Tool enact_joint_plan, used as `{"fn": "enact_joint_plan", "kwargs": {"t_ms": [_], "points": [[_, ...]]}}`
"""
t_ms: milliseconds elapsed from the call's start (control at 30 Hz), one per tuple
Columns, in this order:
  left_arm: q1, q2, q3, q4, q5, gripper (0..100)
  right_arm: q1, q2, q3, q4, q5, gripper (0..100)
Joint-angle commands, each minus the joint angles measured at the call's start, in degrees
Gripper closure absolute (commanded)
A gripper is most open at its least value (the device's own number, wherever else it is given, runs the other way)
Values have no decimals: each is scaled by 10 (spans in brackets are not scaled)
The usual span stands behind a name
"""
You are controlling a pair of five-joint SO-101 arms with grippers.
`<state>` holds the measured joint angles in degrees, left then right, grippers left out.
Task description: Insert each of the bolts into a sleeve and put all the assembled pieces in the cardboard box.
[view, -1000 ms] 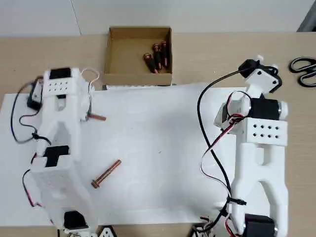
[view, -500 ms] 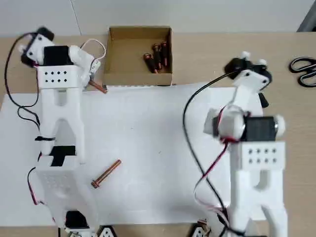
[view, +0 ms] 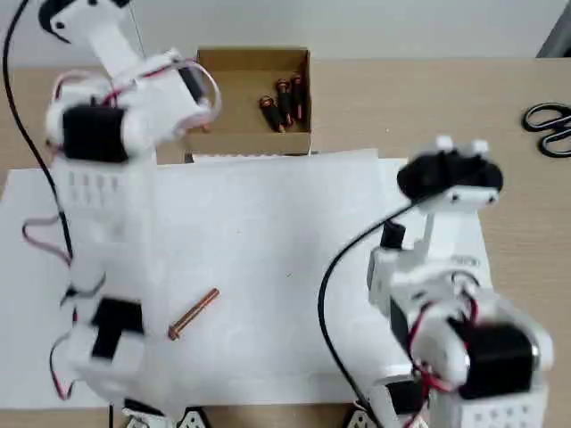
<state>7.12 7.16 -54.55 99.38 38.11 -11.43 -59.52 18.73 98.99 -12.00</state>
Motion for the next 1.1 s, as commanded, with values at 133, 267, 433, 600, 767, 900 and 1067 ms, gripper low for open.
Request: {"fn": "enact_joint_plan", "kwargs": {"t_ms": [133, 267, 433, 600, 767, 900, 1067], "points": [[78, -237, 142, 9, -12, 994, 0, -168, 70, -2, 51, 997], [79, -338, 248, 9, -14, 994, 0, -197, 72, -4, 53, 997], [79, -480, 391, 9, -18, 994, 0, -218, 72, -4, 55, 997], [77, -646, 520, -2, -52, 994, 0, -250, 109, -49, 53, 997], [11, -804, 684, -91, -54, 994, 0, -291, 216, -171, 54, 997], [-52, -929, 828, -201, -92, 994, -7, -327, 310, -260, 55, 997], [-52, -1076, 988, -301, -96, 994, -120, -393, 414, -332, 91, 997]]}}
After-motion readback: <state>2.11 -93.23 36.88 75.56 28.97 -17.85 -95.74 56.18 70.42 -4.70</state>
